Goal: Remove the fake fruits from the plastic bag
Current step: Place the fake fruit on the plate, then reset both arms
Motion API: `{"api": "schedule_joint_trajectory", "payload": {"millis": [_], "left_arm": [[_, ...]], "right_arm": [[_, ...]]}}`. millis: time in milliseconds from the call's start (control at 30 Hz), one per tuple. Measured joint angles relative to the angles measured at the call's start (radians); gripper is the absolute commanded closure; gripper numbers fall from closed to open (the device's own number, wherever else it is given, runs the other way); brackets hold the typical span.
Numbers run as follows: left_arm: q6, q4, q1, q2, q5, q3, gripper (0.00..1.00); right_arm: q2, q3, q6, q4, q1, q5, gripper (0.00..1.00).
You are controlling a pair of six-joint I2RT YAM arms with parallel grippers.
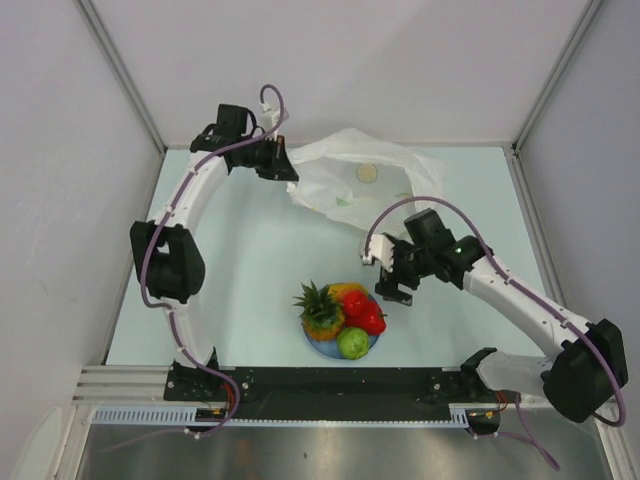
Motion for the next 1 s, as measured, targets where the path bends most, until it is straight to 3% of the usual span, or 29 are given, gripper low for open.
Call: {"api": "schedule_joint_trajectory", "payload": {"millis": [33, 100, 133, 367, 467, 667, 867, 1000], "left_arm": [[0.002, 0.000, -0.002, -0.005, -0.002, -0.001, 0.89], [0.010, 0.001, -0.005, -0.018, -0.012, -0.011, 0.55], [0.011, 0.001, -0.010, -0.030, -0.024, -0.024, 0.01], [0.043, -0.013, -0.084, -0.090, -0.158, -0.045, 0.00], [0.069, -0.026, -0.108, -0.131, -0.237, -0.035, 0.00], [0.138, -0.024, -0.087, -0.311, -0.389, -0.052, 0.00], [0.145, 0.045, -0.017, -0.553, -0.483, -0.283, 0.00], [0.127, 0.078, -0.019, -0.594, -0.531, -0.480, 0.00]], "right_arm": [[0.003, 0.003, 0.013, 0.005, -0.040, 0.000, 0.09], [0.021, 0.017, 0.054, 0.029, -0.119, -0.001, 0.08], [0.037, 0.031, 0.085, 0.040, -0.162, -0.004, 0.08], [0.105, 0.113, 0.320, 0.144, -0.384, -0.041, 0.05], [0.092, 0.127, 0.406, 0.166, -0.413, -0.046, 0.00], [0.007, 0.151, 0.550, 0.195, -0.444, 0.018, 0.00], [-0.025, 0.177, 0.669, 0.187, -0.459, 0.160, 0.00], [-0.028, 0.170, 0.731, 0.155, -0.523, 0.193, 0.00]]}}
